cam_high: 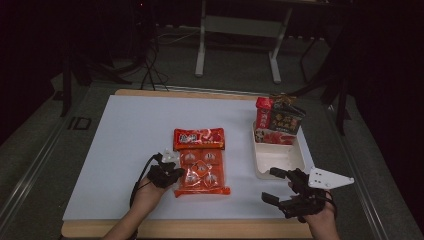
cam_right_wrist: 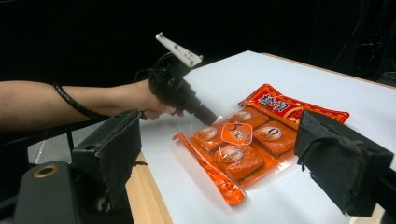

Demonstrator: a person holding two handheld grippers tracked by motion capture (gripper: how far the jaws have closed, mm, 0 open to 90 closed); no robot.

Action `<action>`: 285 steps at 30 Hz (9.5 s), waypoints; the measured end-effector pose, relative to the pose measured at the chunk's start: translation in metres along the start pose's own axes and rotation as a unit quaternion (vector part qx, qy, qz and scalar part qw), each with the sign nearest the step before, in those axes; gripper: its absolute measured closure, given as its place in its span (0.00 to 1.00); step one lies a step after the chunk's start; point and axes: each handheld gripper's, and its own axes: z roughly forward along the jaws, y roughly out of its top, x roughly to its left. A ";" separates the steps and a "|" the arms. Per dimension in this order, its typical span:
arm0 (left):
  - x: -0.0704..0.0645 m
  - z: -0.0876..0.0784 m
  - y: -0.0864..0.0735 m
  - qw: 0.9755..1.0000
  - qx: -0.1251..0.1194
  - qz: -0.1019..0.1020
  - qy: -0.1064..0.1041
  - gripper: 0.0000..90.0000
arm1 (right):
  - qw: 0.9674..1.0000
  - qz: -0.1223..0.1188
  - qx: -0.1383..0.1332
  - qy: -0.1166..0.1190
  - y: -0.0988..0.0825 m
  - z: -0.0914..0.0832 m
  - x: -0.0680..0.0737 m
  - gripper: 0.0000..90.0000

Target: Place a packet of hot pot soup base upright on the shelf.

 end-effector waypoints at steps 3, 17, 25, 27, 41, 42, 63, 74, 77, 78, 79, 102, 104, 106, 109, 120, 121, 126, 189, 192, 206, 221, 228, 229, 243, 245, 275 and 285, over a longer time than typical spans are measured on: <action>0.004 0.004 0.008 1.000 -0.004 -0.003 0.007 1.00 | 1.000 0.001 0.000 0.001 0.000 0.000 0.000 0.16; 0.026 0.029 0.046 0.999 -0.020 -0.028 0.031 1.00 | 1.000 0.000 0.001 0.004 -0.002 0.000 -0.001 0.16; 0.035 0.049 0.061 0.998 -0.005 -0.027 0.053 1.00 | 1.000 -0.001 0.006 0.004 -0.005 -0.001 0.001 0.16; 0.039 0.053 0.062 0.998 -0.004 -0.029 0.055 1.00 | 1.000 0.000 0.005 0.004 -0.005 -0.002 0.002 0.16; 0.033 0.059 0.066 0.999 0.019 0.002 0.027 1.00 | 1.000 0.004 0.005 0.005 -0.006 -0.002 0.002 0.16; 0.030 0.060 0.066 0.999 0.023 0.011 0.032 1.00 | 1.000 0.004 0.004 0.005 -0.006 -0.002 0.002 0.16; 0.000 0.053 0.053 0.999 0.026 0.037 -0.007 1.00 | 1.000 0.007 0.003 0.008 -0.005 -0.001 0.003 0.16; -0.018 0.053 0.050 0.997 0.026 0.060 -0.033 1.00 | 1.000 0.006 0.004 0.009 -0.004 -0.001 0.003 0.16; -0.022 0.054 0.049 0.997 0.027 0.062 -0.036 1.00 | 1.000 0.006 0.004 0.010 -0.004 -0.001 0.004 0.16; -0.025 0.054 0.049 0.997 0.029 0.063 -0.036 1.00 | 1.000 0.006 0.004 0.009 -0.004 -0.002 0.004 0.16; -0.026 0.054 0.049 0.997 0.028 0.067 -0.039 1.00 | 1.000 0.008 0.003 0.009 -0.004 -0.002 0.004 0.16; 0.016 0.017 0.041 0.999 -0.036 0.019 -0.018 0.82 | 1.000 -0.008 0.013 -0.004 -0.005 0.002 0.004 0.18; 0.024 0.018 0.041 0.999 -0.041 -0.006 -0.015 0.68 | 1.000 -0.010 0.014 -0.005 -0.005 0.002 0.004 0.18; 0.029 0.020 0.041 0.999 -0.046 -0.014 -0.007 0.61 | 1.000 -0.010 0.015 -0.004 -0.005 0.003 0.004 0.18; 0.036 0.028 0.040 0.998 -0.045 -0.034 -0.002 0.47 | 1.000 -0.009 0.018 -0.002 -0.006 0.004 0.003 0.18; 0.043 0.056 0.044 0.998 -0.005 -0.047 -0.037 0.48 | 1.000 -0.007 0.021 0.000 -0.008 0.004 0.001 0.18; 0.042 0.057 0.044 0.998 -0.004 -0.047 -0.038 0.51 | 1.000 -0.007 0.021 0.000 -0.008 0.004 0.001 0.18; 0.040 0.057 0.044 0.998 0.000 -0.041 -0.050 0.65 | 1.000 -0.006 0.020 0.002 -0.008 0.003 0.002 0.18; -0.036 -0.065 0.066 0.974 -0.178 0.111 -0.084 1.00 | 0.995 -0.004 0.026 -0.096 0.024 0.021 -0.031 0.12; -0.045 -0.074 0.066 0.969 -0.192 0.125 -0.094 1.00 | 0.995 -0.005 0.028 -0.095 0.024 0.026 -0.035 0.12; -0.063 -0.087 0.065 0.954 -0.229 0.151 -0.124 1.00 | 0.997 0.015 0.050 -0.063 0.016 0.045 -0.043 0.17; -0.061 -0.090 0.061 0.952 -0.233 0.140 -0.140 1.00 | 0.997 0.010 0.070 0.027 0.015 0.049 -0.039 1.00; -0.058 -0.107 0.067 0.947 -0.245 0.147 -0.148 1.00 | 0.997 -0.001 0.066 0.044 0.035 0.041 -0.021 1.00; -0.057 -0.109 0.068 0.946 -0.246 0.147 -0.151 1.00 | 0.997 -0.004 0.066 0.046 0.038 0.041 -0.018 1.00; -0.050 -0.129 0.081 0.927 -0.299 0.155 -0.167 0.97 | 0.998 -0.036 0.038 0.022 0.087 0.033 -0.014 1.00; -0.050 -0.131 0.083 0.926 -0.304 0.151 -0.164 0.87 | 0.999 -0.040 0.031 0.019 0.096 0.030 -0.015 1.00; -0.024 -0.111 0.015 0.946 -0.285 0.075 -0.136 0.02 | 0.995 -0.039 -0.040 -0.085 0.147 -0.047 -0.073 1.00; -0.026 -0.107 -0.014 0.949 -0.277 0.072 -0.134 0.02 | 0.994 -0.019 -0.027 -0.106 0.128 -0.062 -0.101 1.00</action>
